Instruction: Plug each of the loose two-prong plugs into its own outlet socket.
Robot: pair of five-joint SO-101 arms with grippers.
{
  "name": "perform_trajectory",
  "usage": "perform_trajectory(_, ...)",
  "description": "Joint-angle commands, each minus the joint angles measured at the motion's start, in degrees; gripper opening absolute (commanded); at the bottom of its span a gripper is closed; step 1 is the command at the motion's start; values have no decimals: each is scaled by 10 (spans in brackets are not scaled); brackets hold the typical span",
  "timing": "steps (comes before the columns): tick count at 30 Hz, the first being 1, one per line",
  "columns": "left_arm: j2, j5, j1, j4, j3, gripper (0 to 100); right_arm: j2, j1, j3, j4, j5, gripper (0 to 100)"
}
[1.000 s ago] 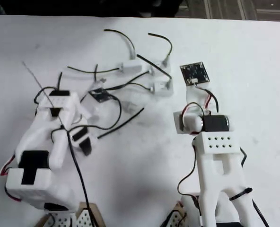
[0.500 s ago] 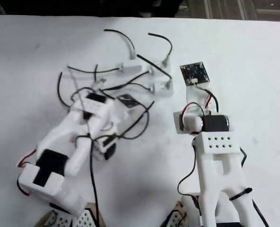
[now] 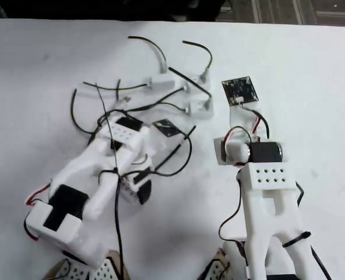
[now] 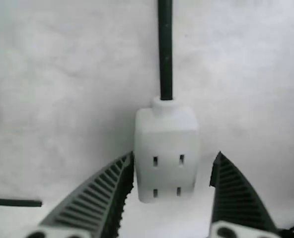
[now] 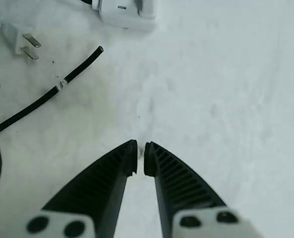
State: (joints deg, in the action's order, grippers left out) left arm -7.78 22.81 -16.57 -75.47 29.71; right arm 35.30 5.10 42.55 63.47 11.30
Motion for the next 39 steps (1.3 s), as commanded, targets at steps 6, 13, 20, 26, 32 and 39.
perform_trajectory(6,71,5,-1,-22,-14,258,18,-4,-3,-7,5,39)
perform_trajectory(13,217,0,29,-54,-13,256,17,-4,-3,-7,5,39)
perform_trajectory(20,351,-7,199,-7,66,255,21,-4,-12,-6,5,39)
perform_trajectory(26,502,-4,341,117,252,255,-20,44,-125,81,57,39)
perform_trajectory(32,636,0,372,191,409,255,-161,137,-279,185,109,73)
perform_trajectory(39,732,17,374,166,453,255,-342,196,-432,220,176,101)
